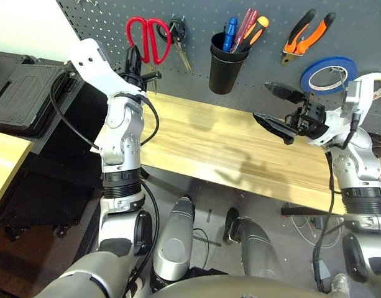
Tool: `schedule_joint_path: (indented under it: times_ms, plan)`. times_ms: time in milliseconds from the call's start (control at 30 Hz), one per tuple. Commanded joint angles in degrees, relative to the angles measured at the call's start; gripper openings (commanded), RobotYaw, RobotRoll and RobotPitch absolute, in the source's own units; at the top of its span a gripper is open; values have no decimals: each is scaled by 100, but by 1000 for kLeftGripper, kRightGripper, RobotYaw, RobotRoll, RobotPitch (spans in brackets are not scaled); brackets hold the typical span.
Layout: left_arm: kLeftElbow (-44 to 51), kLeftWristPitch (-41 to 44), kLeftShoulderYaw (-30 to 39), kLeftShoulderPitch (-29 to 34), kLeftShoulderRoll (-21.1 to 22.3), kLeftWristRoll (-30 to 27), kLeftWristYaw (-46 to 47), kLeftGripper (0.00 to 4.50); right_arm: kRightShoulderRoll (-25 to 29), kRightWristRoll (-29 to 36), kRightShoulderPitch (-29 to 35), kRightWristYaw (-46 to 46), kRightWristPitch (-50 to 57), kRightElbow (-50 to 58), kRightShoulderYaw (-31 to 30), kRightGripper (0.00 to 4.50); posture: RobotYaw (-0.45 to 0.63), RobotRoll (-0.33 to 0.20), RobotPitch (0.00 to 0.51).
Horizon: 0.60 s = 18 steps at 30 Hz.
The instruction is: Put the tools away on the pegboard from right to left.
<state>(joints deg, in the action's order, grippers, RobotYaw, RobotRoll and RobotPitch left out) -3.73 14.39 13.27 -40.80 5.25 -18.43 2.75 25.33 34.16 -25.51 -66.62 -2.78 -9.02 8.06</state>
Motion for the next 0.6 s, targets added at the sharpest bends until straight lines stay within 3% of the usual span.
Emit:
schedule_joint_path:
  times_ms: [33, 533, 600]
  plan:
    - [-430, -103, -55, -131, 78, 207, -9, 54, -25, -71, 80, 22, -71, 95, 1, 4500, 311, 0, 221]
    - [-2699, -679, -148, -1113, 269, 431, -580, 54, -230, -344, 124, 255, -249, 92, -110, 4500, 284, 0, 205]
    - [-2817, -664, -247, -1016, 345, 505, -751, 676, -303, -524, 125, 420, -413, 2, -121, 4500, 282, 0, 205]
